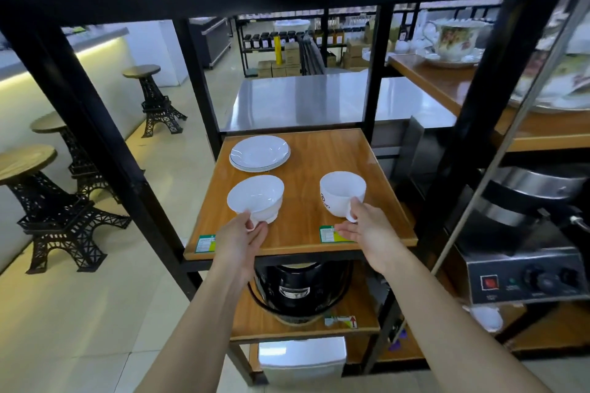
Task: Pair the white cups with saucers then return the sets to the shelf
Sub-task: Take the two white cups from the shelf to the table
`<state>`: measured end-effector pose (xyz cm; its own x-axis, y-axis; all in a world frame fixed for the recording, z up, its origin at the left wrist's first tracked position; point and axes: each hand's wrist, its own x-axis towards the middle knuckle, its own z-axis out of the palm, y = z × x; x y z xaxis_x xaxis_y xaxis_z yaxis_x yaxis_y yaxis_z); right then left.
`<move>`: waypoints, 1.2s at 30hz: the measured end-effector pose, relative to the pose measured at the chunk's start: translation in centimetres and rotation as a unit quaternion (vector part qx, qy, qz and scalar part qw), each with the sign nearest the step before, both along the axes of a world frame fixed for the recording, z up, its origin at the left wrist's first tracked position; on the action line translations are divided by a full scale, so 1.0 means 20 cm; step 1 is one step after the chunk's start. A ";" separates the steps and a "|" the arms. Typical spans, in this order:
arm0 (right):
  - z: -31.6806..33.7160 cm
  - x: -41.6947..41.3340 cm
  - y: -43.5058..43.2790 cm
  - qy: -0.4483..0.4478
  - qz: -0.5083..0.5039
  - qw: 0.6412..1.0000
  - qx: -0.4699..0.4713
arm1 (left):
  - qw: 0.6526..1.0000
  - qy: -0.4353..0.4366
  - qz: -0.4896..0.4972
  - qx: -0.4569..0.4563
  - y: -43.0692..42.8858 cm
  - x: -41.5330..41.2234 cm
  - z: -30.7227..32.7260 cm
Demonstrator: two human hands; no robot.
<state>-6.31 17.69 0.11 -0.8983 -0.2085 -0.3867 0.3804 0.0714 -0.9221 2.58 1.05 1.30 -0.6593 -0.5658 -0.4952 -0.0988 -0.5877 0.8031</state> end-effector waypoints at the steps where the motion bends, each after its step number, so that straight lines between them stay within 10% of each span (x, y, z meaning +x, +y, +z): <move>1: -0.01 0.04 0.01 0.006 -0.014 1.000 -0.002 | 1.000 -0.003 -0.006 -0.012 0.00 0.04 0.00; 19: 0.00 0.98 0.94 0.048 -0.270 0.962 -0.007 | 0.947 -0.006 -0.313 -0.074 0.73 0.40 0.00; 36: -0.03 2.23 2.67 0.077 -0.617 0.782 0.040 | 0.781 0.044 -0.623 0.003 2.84 1.01 -0.08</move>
<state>38.25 71.10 -0.44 -0.4345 0.8732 -0.2207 0.0894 -0.2021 -0.9753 22.86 57.85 -0.31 -0.7276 0.5445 -0.4173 -0.5414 -0.0822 0.8367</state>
